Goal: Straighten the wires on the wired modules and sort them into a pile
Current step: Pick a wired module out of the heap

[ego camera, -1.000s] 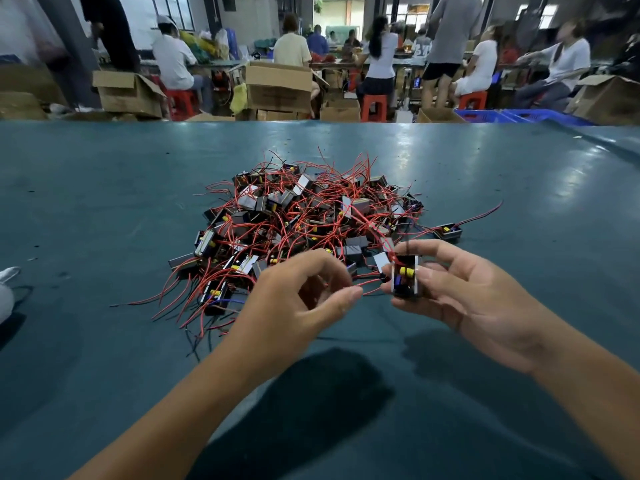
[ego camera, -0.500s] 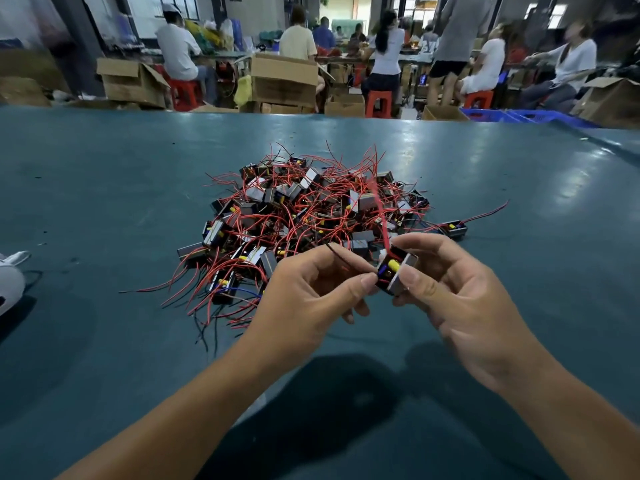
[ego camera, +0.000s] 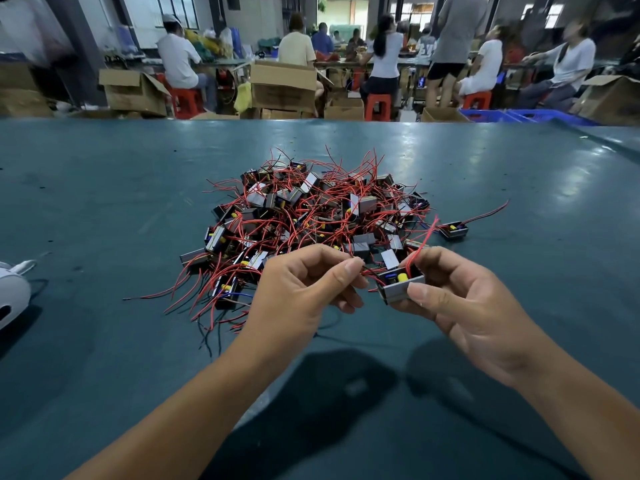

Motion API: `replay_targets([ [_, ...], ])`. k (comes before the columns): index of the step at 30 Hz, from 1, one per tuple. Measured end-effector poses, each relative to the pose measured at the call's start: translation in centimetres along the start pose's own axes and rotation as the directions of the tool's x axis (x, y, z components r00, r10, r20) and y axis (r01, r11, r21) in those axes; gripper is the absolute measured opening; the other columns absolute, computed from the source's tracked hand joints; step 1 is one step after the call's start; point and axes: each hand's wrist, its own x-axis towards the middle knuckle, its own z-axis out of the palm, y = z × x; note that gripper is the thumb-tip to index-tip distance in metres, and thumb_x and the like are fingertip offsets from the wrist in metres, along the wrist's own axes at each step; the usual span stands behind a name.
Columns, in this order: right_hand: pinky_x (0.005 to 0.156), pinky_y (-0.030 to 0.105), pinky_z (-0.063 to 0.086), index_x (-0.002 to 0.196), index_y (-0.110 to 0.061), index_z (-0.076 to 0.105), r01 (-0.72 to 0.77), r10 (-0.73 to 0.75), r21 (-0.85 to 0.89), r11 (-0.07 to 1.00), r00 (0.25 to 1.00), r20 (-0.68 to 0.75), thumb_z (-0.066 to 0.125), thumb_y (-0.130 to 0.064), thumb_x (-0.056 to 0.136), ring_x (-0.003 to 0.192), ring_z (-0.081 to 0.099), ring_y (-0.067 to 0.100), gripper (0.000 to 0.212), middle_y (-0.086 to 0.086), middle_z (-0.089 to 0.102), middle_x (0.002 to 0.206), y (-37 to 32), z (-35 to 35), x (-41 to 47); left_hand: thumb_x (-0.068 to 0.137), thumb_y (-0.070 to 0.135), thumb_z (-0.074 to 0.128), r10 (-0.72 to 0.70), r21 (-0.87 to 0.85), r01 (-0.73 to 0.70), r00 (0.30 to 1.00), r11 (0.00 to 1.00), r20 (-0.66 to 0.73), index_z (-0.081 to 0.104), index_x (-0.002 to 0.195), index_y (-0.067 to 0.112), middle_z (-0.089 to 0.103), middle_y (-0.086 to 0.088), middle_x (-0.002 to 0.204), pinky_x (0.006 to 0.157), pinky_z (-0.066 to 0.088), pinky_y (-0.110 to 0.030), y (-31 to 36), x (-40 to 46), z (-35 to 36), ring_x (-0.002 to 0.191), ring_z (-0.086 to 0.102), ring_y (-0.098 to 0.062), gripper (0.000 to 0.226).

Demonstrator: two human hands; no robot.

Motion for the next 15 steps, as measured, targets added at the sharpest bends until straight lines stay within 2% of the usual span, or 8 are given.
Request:
replay_targets([
  [7,0.085,0.031,0.056,0.107,0.0,0.063,-0.026,0.032,-0.127,0.991,0.999,0.042,0.08,-0.019,0.065,0.096,0.068,0.032,0.049,0.021,0.068,0.102,-0.9,-1.6,0.3,0.083,0.028,0.074,-0.031,-0.099,0.029,0.999,0.995,-0.024,0.075,0.083,0.011,0.071,-0.011,0.077,0.058,0.053,-0.025,0.5,0.4,-0.6,0.061,0.065,-0.019,0.017],
  [11,0.085,0.031,0.056,0.102,-0.007,0.067,-0.021,0.03,-0.196,0.98,0.999,0.042,0.081,-0.024,0.064,0.097,0.067,0.034,0.044,0.018,0.069,0.1,-0.9,-2.0,0.5,0.086,0.02,0.073,-0.028,-0.131,0.021,0.998,0.991,-0.051,0.074,0.081,0.01,0.068,-0.01,0.074,0.054,0.05,-0.024,0.5,0.6,-0.6,0.057,0.06,-0.018,0.011],
  [15,0.085,0.03,0.056,0.098,-0.018,0.071,-0.006,0.026,-0.209,0.978,0.996,0.091,0.081,-0.023,0.067,0.095,0.068,0.028,0.033,0.009,0.071,0.098,-1.2,-2.6,0.6,0.084,0.02,0.07,0.02,-0.128,-0.035,0.993,0.991,-0.121,0.072,0.08,0.008,0.066,-0.009,0.07,0.052,0.048,-0.023,1.0,1.0,-1.2,0.054,0.057,-0.017,0.012],
])
